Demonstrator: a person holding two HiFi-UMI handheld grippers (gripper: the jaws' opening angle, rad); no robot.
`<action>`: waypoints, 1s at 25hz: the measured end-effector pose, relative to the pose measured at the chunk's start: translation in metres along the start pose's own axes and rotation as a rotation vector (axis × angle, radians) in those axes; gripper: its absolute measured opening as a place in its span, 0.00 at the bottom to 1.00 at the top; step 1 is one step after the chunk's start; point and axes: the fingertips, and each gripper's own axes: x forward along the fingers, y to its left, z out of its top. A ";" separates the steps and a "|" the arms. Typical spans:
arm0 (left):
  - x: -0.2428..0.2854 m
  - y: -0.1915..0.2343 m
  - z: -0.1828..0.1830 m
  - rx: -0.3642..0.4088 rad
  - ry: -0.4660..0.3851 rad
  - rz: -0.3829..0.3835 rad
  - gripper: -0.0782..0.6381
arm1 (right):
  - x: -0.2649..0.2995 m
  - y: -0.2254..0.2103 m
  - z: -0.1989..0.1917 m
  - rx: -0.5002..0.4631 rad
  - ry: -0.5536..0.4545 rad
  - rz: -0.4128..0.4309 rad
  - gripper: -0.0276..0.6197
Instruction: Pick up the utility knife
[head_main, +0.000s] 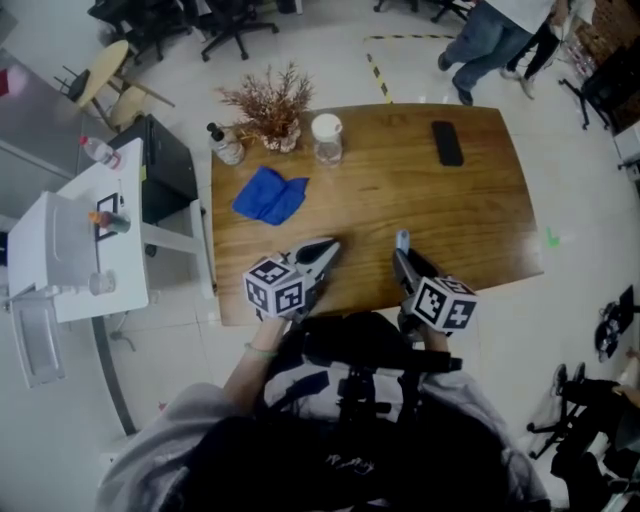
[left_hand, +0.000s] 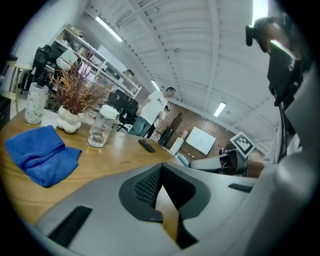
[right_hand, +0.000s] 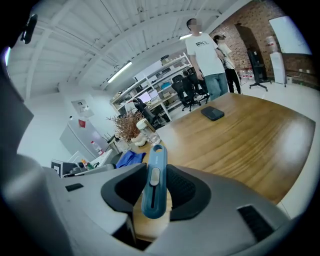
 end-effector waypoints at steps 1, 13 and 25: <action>-0.001 0.000 0.000 -0.002 -0.005 -0.004 0.12 | 0.001 0.000 -0.001 -0.002 0.004 -0.002 0.26; -0.011 0.011 0.009 -0.025 -0.059 0.030 0.12 | 0.014 0.003 -0.008 -0.015 0.035 0.004 0.26; -0.018 0.020 0.012 -0.048 -0.073 0.048 0.12 | 0.038 -0.020 -0.030 -0.079 0.127 -0.086 0.26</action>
